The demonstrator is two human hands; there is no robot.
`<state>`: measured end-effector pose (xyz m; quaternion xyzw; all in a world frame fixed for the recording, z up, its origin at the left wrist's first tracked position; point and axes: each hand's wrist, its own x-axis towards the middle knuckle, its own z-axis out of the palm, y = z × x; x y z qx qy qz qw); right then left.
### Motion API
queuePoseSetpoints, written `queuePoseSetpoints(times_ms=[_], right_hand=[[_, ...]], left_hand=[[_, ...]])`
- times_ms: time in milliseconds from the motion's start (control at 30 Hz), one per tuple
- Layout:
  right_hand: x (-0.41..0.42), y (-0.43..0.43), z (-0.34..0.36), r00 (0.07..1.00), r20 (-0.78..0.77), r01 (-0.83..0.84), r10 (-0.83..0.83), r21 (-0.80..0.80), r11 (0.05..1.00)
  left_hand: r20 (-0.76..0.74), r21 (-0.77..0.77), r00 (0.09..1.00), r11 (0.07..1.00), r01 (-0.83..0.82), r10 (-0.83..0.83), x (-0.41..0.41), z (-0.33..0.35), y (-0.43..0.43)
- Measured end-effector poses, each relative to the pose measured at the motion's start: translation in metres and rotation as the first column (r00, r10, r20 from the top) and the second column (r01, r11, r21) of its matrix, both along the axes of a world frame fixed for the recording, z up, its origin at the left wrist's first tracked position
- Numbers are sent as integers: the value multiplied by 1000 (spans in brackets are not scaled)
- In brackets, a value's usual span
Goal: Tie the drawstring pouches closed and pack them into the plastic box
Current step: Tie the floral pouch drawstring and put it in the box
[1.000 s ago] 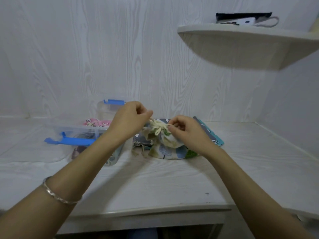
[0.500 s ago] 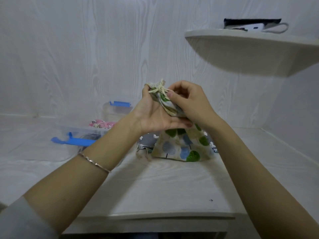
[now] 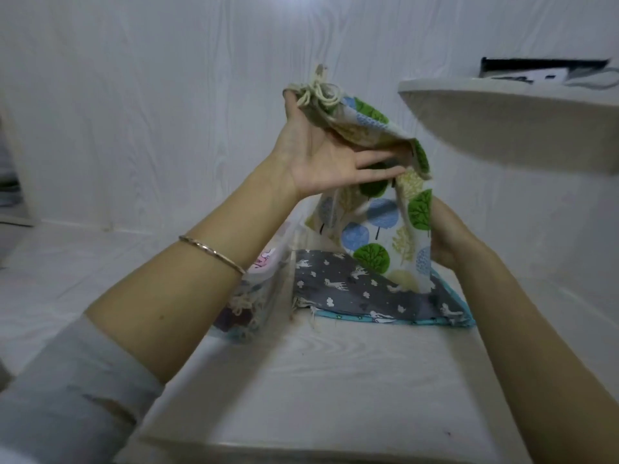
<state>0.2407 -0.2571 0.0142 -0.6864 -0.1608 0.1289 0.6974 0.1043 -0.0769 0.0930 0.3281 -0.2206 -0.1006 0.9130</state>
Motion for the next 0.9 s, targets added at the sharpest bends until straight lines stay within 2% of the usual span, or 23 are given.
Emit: queuePoseSetpoints(times_ms=[33,67,100,200,233,267,300,333,433,500,600,700,800,900], right_hand=[[9,5,-21,977,-156,-148,145,-11,989],[16,9,-42,923,-286,-271,260,-2,963],[20,14,-65,838,-377,-397,394,72,915],[36,35,-90,635,-473,-471,612,391,791],[25,48,-86,615,-468,-449,635,454,770],[19,59,-75,684,-453,-406,571,414,815],[14,70,-60,781,-385,-394,491,306,867],[9,80,-47,839,-303,-405,452,208,890],[4,107,-6,935,-111,-340,336,-21,940],[10,130,16,896,-91,-443,435,-120,888],[30,170,31,827,-31,-521,561,-416,745],[37,208,39,788,23,-442,615,-675,591],[38,242,37,756,38,-350,653,-820,453],[43,267,20,725,112,-255,679,-873,416]], left_hand=[[6,-10,1000,1000,-12,12,1,5,2],[7,-22,1000,1000,-16,16,2,7,3],[5,-28,1000,999,-16,16,2,7,4],[6,-24,1000,1000,15,-15,-2,1,17],[7,-20,1000,999,24,-24,-5,-3,24],[12,-11,1000,1000,19,-19,-11,-7,32],[21,6,1000,1000,-4,4,-18,-11,43],[29,23,999,999,-39,39,-28,-14,56],[30,81,980,976,-201,199,-63,-20,94],[6,156,945,934,-323,326,-85,-26,119],[-98,319,860,834,-450,501,-107,-40,147],[-211,410,733,739,-534,647,-116,-57,159],[-228,598,676,649,-471,701,-110,-74,156],[-171,729,639,533,-430,750,-98,-85,146]])
